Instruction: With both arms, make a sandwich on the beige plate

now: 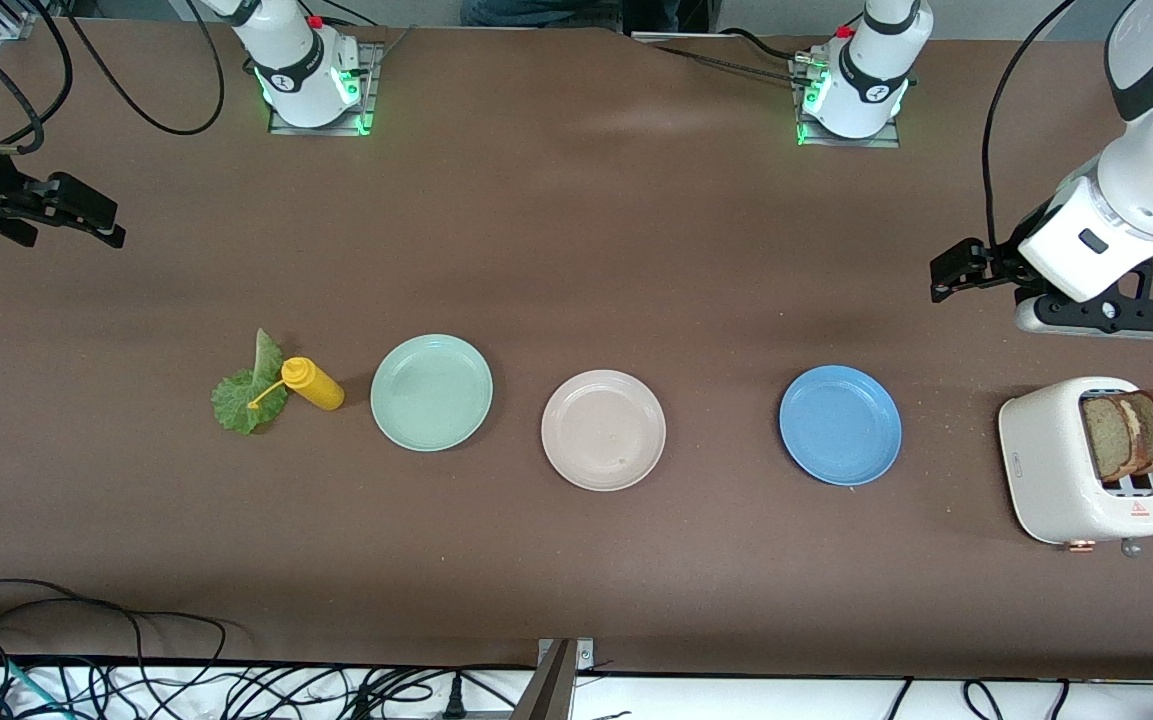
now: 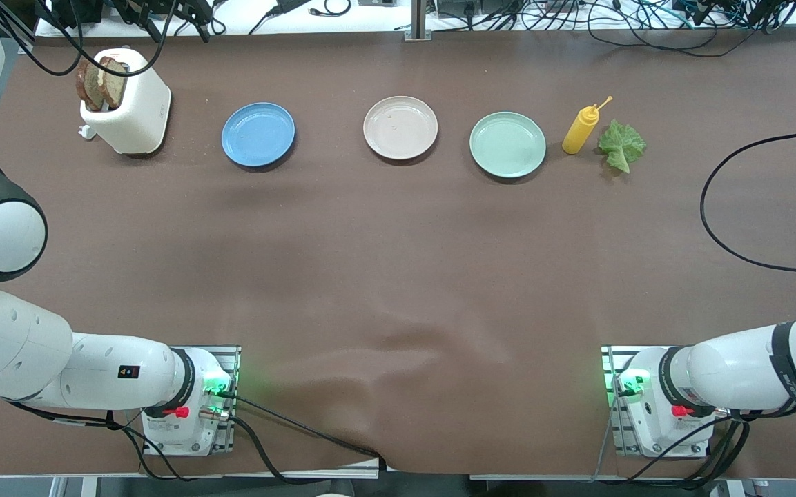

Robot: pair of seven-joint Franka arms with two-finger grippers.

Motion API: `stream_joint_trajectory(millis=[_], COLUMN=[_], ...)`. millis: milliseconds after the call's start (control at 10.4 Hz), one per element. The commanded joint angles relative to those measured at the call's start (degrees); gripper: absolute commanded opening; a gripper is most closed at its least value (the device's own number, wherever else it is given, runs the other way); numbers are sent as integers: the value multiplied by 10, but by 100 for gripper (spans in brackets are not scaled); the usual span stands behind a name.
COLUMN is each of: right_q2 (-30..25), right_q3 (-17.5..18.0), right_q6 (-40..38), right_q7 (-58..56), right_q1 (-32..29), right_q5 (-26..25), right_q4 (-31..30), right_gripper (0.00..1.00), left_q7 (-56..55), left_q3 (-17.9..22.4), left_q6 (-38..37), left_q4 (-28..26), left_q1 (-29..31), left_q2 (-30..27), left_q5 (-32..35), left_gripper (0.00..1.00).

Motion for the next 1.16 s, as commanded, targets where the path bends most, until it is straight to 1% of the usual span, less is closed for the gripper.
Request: stream_joint_trajectory(millis=[0,867,1060], right_q2=[-3,5,18], right_q3=[0,3,3], right_q6=[-8,-13,-15], right_q7=[7,1,4], right_q1=[-1,4,5], right_q5=[-4,-6,-3], right_q4=[5,0,1], right_gripper=[100,100,100], left_q7=[12,12,12], left_q3=[-1,-1,-1], left_q6=[2,2,2], left_q4=[-7,-7,-7], left_q1=[4,5,4], left_q2=[-12,-12,-12], left_q5=[-12,-12,-12], left_gripper=[100,100,100])
